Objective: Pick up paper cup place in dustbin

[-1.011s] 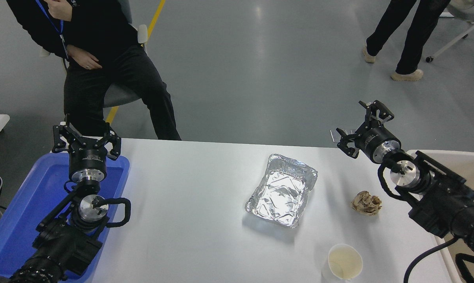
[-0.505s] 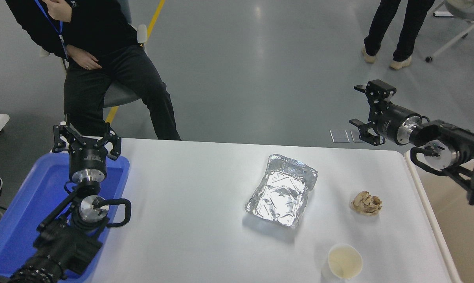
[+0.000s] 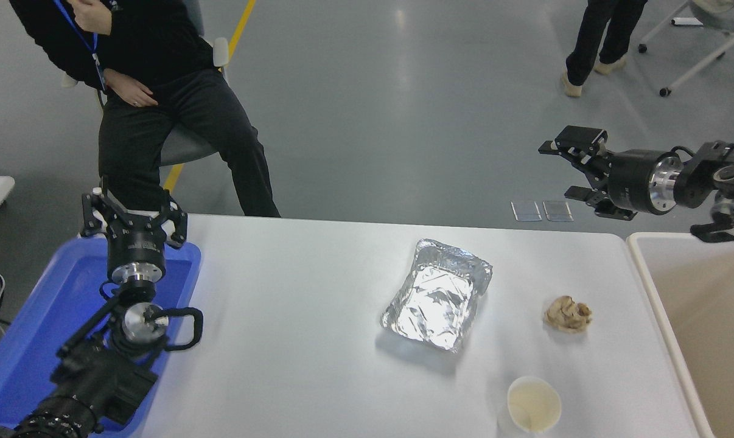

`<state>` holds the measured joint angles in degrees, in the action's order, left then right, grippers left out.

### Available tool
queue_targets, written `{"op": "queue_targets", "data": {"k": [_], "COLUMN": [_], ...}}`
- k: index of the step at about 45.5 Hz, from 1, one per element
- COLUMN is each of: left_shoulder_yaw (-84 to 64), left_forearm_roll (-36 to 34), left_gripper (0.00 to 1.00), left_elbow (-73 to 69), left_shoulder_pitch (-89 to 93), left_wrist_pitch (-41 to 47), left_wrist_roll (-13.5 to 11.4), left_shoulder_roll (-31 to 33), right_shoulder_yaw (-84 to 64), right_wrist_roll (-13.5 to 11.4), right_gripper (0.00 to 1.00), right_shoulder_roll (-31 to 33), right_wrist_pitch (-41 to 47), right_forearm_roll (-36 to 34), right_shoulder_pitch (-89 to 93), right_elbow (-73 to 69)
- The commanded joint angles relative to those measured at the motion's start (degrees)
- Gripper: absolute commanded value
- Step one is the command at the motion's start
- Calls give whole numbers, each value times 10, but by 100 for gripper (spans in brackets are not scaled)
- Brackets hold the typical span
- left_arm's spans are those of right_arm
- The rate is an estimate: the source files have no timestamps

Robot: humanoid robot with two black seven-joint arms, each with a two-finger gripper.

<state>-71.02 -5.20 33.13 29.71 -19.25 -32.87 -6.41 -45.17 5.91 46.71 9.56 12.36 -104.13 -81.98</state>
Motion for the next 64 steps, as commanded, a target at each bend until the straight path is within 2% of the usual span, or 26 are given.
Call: {"op": "queue_targets", "data": {"k": [1, 8, 16, 36, 42, 46, 53, 64], "left_shoulder_yaw": [0, 0, 0, 0, 0, 0, 0, 0], "left_forearm_roll": [0, 0, 0, 0, 0, 0, 0, 0], "left_gripper": [99, 99, 99, 99, 99, 99, 99, 99], "left_elbow": [0, 0, 0, 0, 0, 0, 0, 0], "left_shoulder_pitch": [0, 0, 0, 0, 0, 0, 0, 0], "left_wrist_pitch": [0, 0, 0, 0, 0, 0, 0, 0], "left_wrist_roll": [0, 0, 0, 0, 0, 0, 0, 0], "left_shoulder_roll": [0, 0, 0, 0, 0, 0, 0, 0], "right_shoulder_yaw": [-227, -298, -330, -353, -367, -366, -360, -344], "right_wrist_roll": [12, 30, 55, 61, 74, 83, 84, 83], "right_gripper": [100, 100, 100, 100, 100, 100, 100, 100], "right_shoulder_roll": [-22, -67, -126, -234, -243, -257, -289, -294], "right_wrist_pitch": [5, 11, 41, 169, 208, 210, 204, 128], "right_forearm_roll": [36, 95, 103, 101, 94, 67, -4, -8], "right_shoulder_pitch": [-230, -281, -300, -289, -281, -258, -207, -137], "right_elbow": [-153, -180, -180, -180, -180, -180, -180, -180]}}
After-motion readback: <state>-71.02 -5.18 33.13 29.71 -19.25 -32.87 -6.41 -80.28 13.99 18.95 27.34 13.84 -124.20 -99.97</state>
